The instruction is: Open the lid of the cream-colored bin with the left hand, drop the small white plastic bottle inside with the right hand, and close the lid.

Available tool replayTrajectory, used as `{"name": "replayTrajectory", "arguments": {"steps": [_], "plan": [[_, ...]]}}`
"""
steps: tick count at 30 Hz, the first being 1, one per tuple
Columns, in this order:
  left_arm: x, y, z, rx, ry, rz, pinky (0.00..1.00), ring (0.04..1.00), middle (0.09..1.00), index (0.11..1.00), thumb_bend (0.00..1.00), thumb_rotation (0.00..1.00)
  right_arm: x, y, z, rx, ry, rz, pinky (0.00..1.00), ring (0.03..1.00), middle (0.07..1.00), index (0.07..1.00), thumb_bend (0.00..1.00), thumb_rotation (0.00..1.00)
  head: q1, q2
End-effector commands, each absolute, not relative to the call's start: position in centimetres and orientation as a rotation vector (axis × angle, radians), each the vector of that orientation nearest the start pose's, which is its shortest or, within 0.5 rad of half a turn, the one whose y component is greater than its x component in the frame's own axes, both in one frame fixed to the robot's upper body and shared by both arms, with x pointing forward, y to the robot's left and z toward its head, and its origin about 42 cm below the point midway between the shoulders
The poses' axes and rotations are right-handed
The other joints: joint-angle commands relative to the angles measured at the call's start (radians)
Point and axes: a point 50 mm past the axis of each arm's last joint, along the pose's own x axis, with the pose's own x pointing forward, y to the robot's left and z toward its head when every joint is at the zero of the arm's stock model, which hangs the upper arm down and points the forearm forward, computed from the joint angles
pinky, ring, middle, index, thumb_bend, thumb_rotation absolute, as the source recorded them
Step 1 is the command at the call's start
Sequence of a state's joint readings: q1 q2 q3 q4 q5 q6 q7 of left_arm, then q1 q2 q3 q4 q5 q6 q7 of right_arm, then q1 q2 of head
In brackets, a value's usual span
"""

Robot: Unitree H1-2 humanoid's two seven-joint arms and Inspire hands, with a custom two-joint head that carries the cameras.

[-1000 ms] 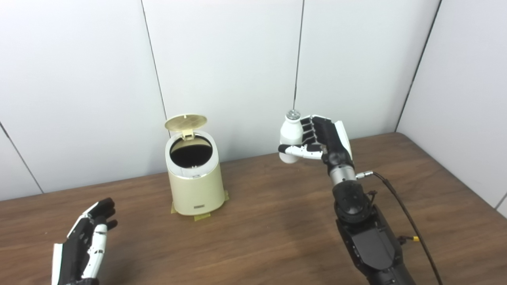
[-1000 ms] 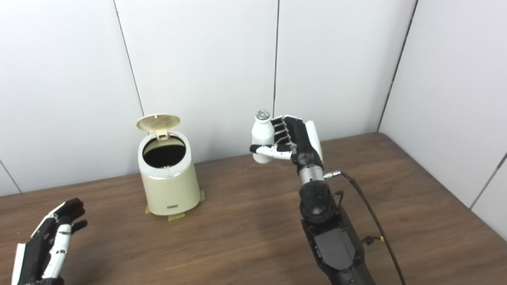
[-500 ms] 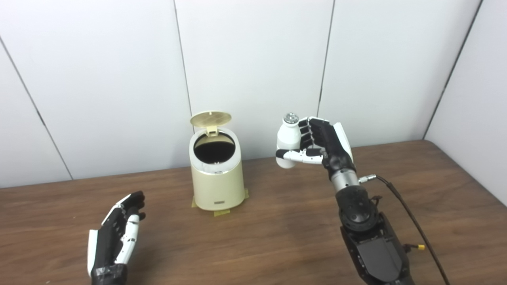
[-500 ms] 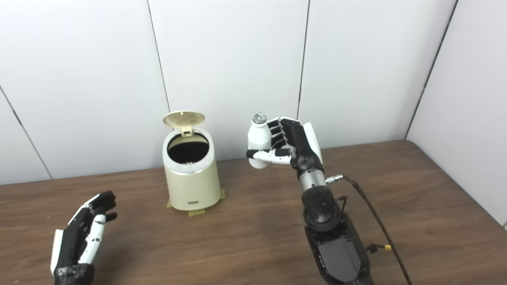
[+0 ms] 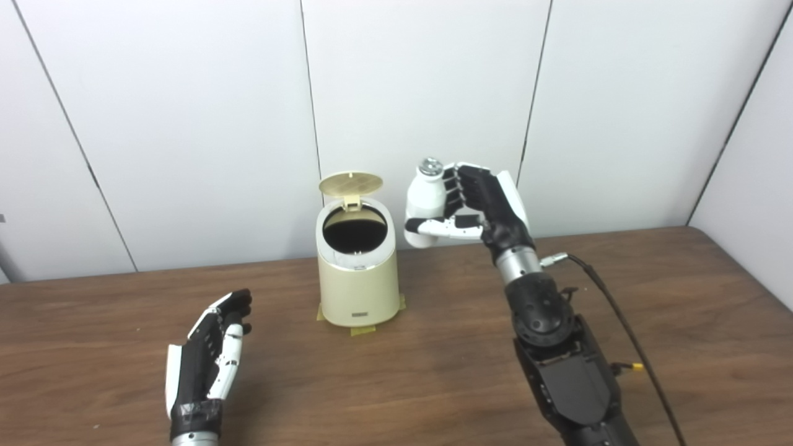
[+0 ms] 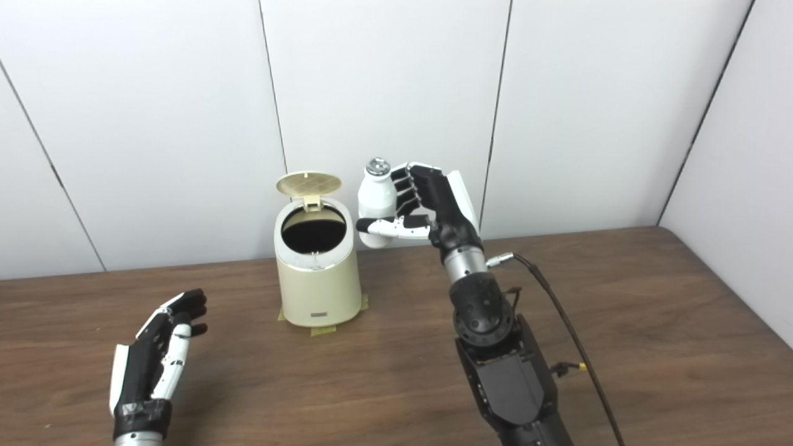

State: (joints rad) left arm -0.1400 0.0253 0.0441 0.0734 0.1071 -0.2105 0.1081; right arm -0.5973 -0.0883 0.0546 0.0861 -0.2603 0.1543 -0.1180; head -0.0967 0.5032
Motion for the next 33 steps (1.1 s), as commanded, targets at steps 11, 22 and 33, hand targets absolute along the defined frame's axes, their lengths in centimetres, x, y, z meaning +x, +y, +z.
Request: {"name": "replayTrajectory", "arguments": {"steps": [11, 22, 33], "plan": [[33.1, 21.2, 12.1, 0.111, -0.275, 0.11, 0.71, 0.787, 0.796, 0.788, 0.16, 0.62, 45.4, -15.1, 32.0, -0.345, -0.534, -0.012, 0.34, 0.429, 0.506, 0.478, 0.52, 0.0, 0.017, -0.006], [32.7, 20.6, 12.2, 0.108, -0.256, 0.098, 0.74, 0.806, 0.812, 0.8, 0.19, 0.68, 46.1, -13.5, 30.5, -0.326, -0.536, 0.018, 0.43, 0.456, 0.457, 0.52, 0.52, 0.0, 0.03, -0.004], [32.4, 20.0, 12.3, 0.14, -0.258, 0.1, 0.73, 0.794, 0.801, 0.783, 0.19, 0.66, 47.4, -12.1, 27.6, -0.329, -0.641, -0.01, 0.28, 0.389, 0.462, 0.544, 0.51, 0.0, 0.039, 0.002]]}}
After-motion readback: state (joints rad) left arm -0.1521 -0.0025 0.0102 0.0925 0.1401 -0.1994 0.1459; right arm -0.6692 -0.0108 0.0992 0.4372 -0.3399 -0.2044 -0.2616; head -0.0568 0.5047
